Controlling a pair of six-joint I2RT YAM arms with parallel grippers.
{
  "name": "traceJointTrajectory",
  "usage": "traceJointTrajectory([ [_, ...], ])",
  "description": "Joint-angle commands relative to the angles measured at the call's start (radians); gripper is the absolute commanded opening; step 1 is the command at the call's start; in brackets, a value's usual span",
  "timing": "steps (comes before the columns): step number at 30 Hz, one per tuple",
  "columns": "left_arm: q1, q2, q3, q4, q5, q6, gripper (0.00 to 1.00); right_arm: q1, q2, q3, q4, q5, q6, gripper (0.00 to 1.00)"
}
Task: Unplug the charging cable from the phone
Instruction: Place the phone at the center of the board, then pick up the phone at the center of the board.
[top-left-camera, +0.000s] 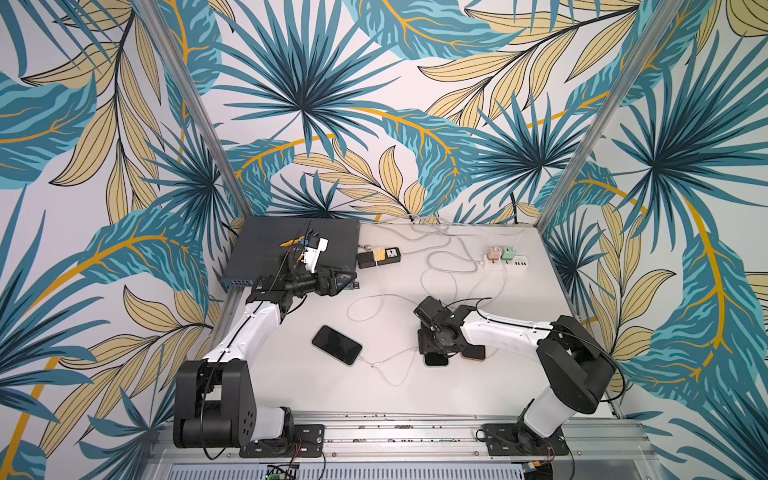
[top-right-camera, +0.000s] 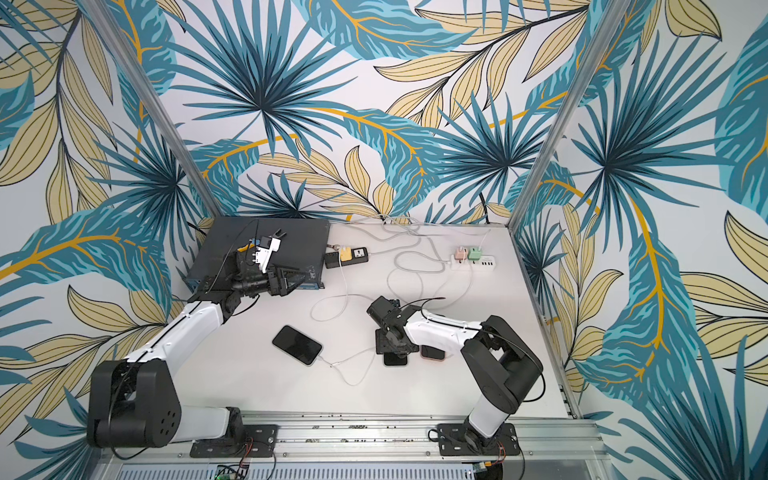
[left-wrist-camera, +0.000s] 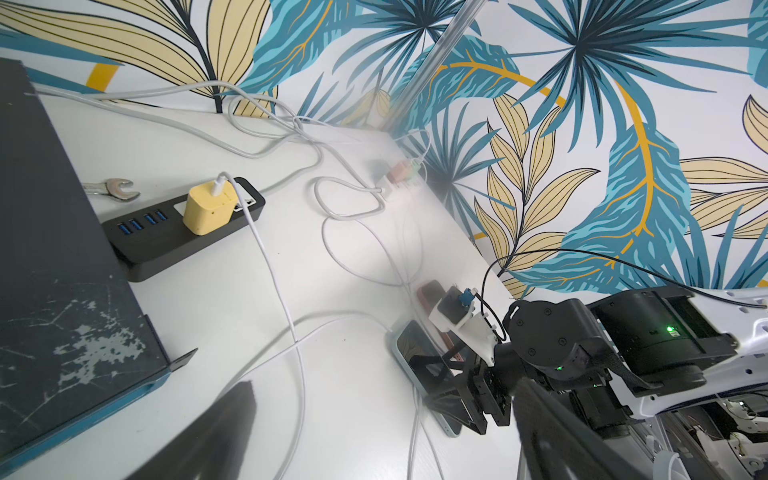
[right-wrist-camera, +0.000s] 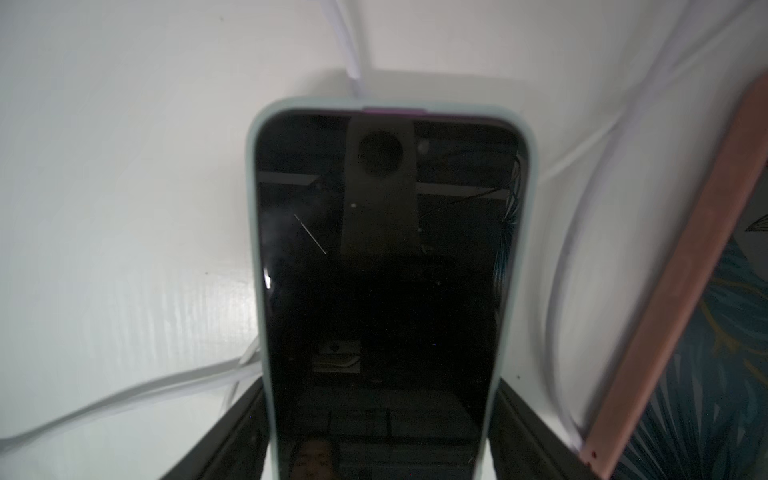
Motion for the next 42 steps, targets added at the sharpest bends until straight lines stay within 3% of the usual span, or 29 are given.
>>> traceJointTrajectory([
  [1, 0.021, -0.027, 0.032, -0.004, -0.005, 0.012, 1.00, 0.005, 0.015, 0.004, 0.012, -0.002, -0.021, 0.78],
  [3, 0.030, -0.031, 0.033, -0.004, -0.002, 0.009, 1.00, 0.007, 0.016, 0.013, 0.015, -0.009, -0.035, 0.85],
  [5, 0.041, -0.037, 0.034, -0.003, 0.001, 0.006, 1.00, 0.013, 0.016, 0.033, 0.010, -0.005, -0.058, 0.99],
  [6, 0.049, -0.040, 0.035, -0.002, 0.003, 0.003, 1.00, 0.019, 0.017, 0.049, 0.006, -0.003, -0.077, 0.99],
  [11, 0.085, -0.045, 0.037, 0.011, 0.004, -0.016, 1.00, 0.057, 0.031, 0.138, 0.004, 0.031, -0.171, 1.00],
  [24, 0.141, -0.068, 0.040, -0.001, -0.022, -0.021, 1.00, 0.245, 0.231, 0.428, 0.112, -0.082, -0.566, 1.00],
  [33, 0.185, -0.082, 0.041, -0.020, -0.064, -0.009, 1.00, 0.322, 0.411, 0.625, 0.105, -0.123, -0.680, 1.00],
  [42, 0.227, -0.085, 0.037, -0.030, -0.114, -0.006, 1.00, 0.347, 0.546, 0.756, 0.057, -0.129, -0.690, 1.00],
])
